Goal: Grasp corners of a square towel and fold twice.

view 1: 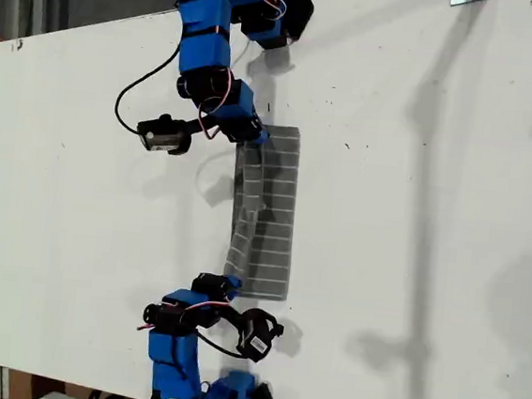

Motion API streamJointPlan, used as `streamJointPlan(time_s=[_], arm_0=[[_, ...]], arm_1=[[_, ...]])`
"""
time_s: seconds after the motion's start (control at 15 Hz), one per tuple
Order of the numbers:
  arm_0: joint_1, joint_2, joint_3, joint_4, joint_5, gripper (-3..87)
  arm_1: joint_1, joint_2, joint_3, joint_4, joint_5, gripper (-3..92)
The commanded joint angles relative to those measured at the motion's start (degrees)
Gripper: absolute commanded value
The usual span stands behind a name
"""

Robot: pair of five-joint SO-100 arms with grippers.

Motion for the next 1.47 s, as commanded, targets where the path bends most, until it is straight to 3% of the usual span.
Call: streamJointPlan(time_s=[0.0, 0.67, 1.4], arm_0=[[-4.39, 6.24, 5.01, -2.90, 2.90, -0.4], [-17.14, 0.79, 8.00, -9.23, 12.66, -0.4], [0.00, 7.56, 16.61, -9.93, -2.72, -0.4]], arm_1=[[3.78, 4.31, 1.58, -0.97, -1.93, -0.1], [19.60, 1.41, 7.12, -6.15, -14.85, -0.1], [1.58, 7.38, 16.00, -7.12, -0.35, -0.1]])
